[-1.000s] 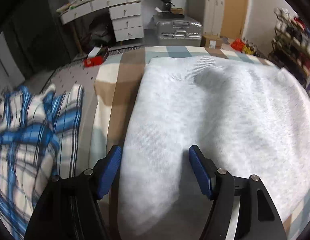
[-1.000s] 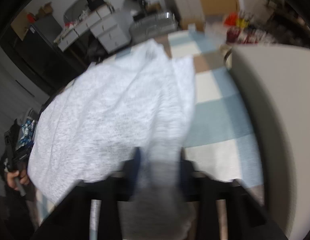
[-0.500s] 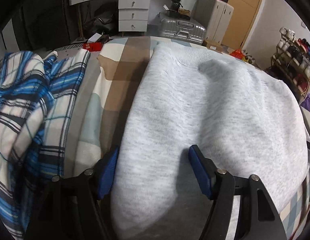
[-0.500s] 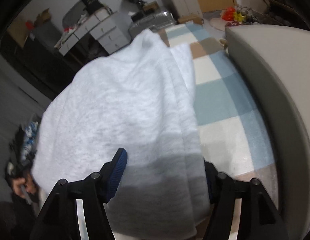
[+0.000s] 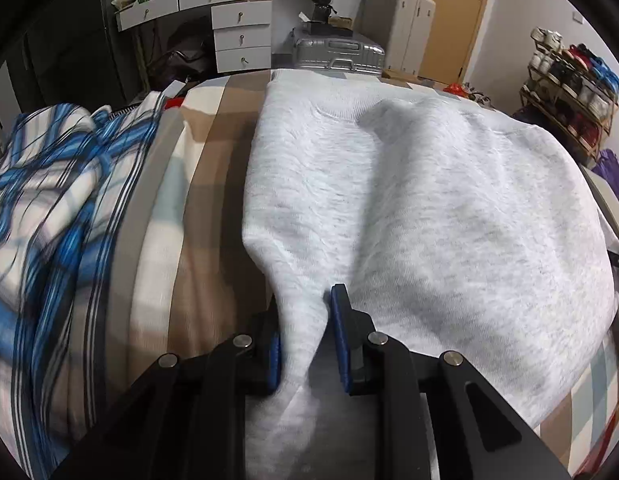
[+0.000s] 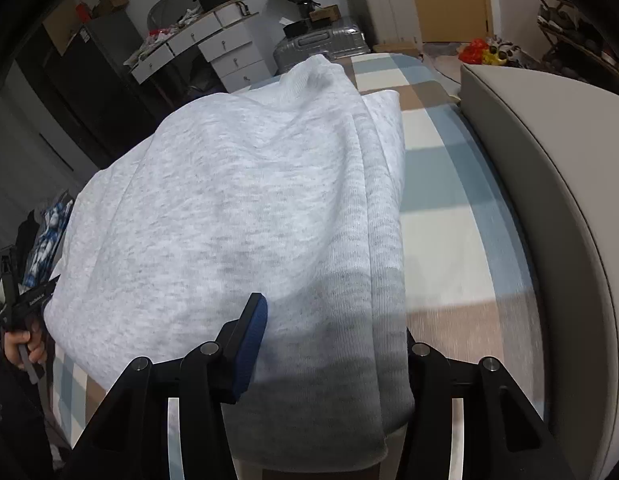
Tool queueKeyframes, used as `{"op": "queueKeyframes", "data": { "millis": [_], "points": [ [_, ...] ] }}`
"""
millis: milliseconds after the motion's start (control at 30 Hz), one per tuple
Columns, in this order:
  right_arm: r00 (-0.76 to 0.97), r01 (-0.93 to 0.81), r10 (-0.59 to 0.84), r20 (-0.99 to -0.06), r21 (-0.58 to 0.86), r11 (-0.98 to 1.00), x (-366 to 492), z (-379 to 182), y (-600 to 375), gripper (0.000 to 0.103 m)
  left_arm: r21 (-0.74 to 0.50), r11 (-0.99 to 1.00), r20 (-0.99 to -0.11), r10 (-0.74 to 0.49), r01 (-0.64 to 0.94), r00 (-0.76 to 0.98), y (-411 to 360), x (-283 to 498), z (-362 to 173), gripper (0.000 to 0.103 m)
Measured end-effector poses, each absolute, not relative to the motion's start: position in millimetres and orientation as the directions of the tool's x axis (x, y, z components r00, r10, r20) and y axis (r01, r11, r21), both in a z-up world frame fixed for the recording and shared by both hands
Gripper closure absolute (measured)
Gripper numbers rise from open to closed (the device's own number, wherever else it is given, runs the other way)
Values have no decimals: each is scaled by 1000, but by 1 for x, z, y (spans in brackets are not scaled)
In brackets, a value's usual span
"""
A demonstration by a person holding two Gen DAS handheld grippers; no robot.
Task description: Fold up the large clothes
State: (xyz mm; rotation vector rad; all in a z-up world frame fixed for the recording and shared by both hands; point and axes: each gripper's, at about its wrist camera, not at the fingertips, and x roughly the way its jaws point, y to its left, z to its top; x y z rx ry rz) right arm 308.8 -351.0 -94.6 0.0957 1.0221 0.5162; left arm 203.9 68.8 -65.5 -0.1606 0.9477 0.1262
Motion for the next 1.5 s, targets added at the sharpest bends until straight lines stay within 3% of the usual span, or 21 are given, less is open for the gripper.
{"op": "queueKeyframes", "data": {
  "millis": [267, 367, 467, 600, 633, 700, 833, 1100, 1200, 1500],
  "points": [
    [429, -316, 422, -799, 305, 898, 225, -93, -388, 54, -54, 986, -800, 52, -158, 597, 35, 129, -62, 86],
    [465, -274, 399, -790, 300, 913, 196, -94, -403, 54, -112, 976, -785, 30, -189, 619, 39, 107, -60, 78],
    [493, -191, 356, -794, 300, 935, 183, -90, -412, 43, -130, 960, -775, 58, -247, 630, 46, 101, -55, 60],
    [578, -177, 271, -770, 205, 963, 168, -63, -406, 29, -133, 948, -748, 96, -290, 657, 48, 102, -35, 58],
    [609, -180, 255, -751, 183, 967, 165, -53, -403, 22, -139, 949, -738, 92, -284, 668, 46, 102, -29, 56],
    [667, -196, 239, -706, 143, 970, 160, -34, -393, 18, -131, 960, -716, 80, -246, 693, 35, 99, -20, 42],
    [712, -307, 303, -634, 107, 946, 165, -11, -353, 5, -98, 989, -668, 18, -111, 744, 3, 115, -8, 35],
    [559, -506, 419, -716, 105, 856, 209, -56, -262, 5, -61, 997, -724, -19, -36, 690, -36, 167, -32, 34],
    [522, -490, 365, -771, 79, 868, 210, -86, -253, 0, -104, 994, -713, -57, -25, 699, -35, 170, -29, 34],
    [558, -456, 375, -740, 104, 884, 209, -101, -261, 0, -16, 1000, -768, -11, -2, 641, -49, 175, -47, 34]
  ]
}}
